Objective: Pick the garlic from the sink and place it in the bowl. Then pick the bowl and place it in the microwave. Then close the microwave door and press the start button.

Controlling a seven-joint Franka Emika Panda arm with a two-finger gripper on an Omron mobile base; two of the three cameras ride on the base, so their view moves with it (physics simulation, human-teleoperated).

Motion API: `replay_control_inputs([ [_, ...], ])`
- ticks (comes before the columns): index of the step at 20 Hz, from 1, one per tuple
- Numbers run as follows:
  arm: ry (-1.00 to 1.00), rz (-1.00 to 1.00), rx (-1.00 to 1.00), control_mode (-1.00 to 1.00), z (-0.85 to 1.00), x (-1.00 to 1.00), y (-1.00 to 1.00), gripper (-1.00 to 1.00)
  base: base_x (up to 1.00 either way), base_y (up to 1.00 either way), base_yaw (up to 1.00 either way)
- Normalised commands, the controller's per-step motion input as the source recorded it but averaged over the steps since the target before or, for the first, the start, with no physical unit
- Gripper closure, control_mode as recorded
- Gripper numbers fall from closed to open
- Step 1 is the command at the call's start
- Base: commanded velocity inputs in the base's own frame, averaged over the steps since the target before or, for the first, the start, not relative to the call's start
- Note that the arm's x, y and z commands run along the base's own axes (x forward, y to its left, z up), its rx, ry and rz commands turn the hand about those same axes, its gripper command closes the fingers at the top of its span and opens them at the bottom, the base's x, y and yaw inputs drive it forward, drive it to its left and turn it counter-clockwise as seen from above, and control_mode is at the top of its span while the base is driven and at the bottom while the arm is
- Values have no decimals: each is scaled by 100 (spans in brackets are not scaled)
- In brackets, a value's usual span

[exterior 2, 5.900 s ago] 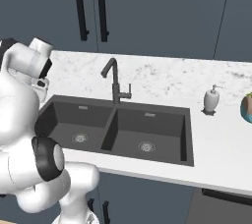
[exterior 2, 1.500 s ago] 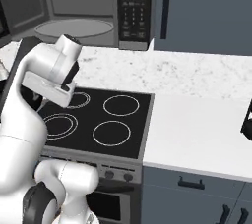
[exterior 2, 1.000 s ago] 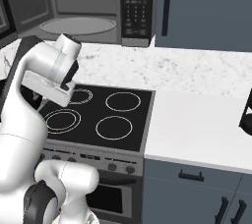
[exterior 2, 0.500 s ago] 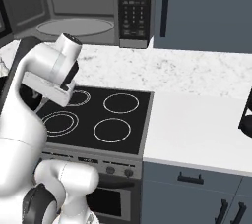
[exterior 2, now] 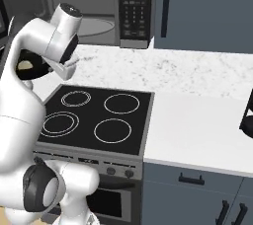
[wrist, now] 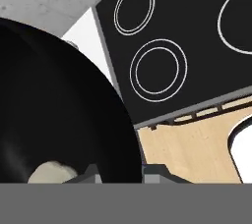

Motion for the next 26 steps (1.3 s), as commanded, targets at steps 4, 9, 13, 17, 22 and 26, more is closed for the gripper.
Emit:
replay_control_inputs([
  [4,0,-66,0,-100,46,71,3,100,0,0,0],
  [9,0,-64,0,-100,72,68,0,100,0,0,0],
  [13,0,-56,1,-100,40,92,0,100,0,0,0],
  [17,0,-42,5,-100,0,100,-6,100,0,0,0],
  [22,0,-24,1,-100,-3,100,0,100,0,0,0],
  [26,0,-6,0,-100,-1,100,3,100,0,0,0],
])
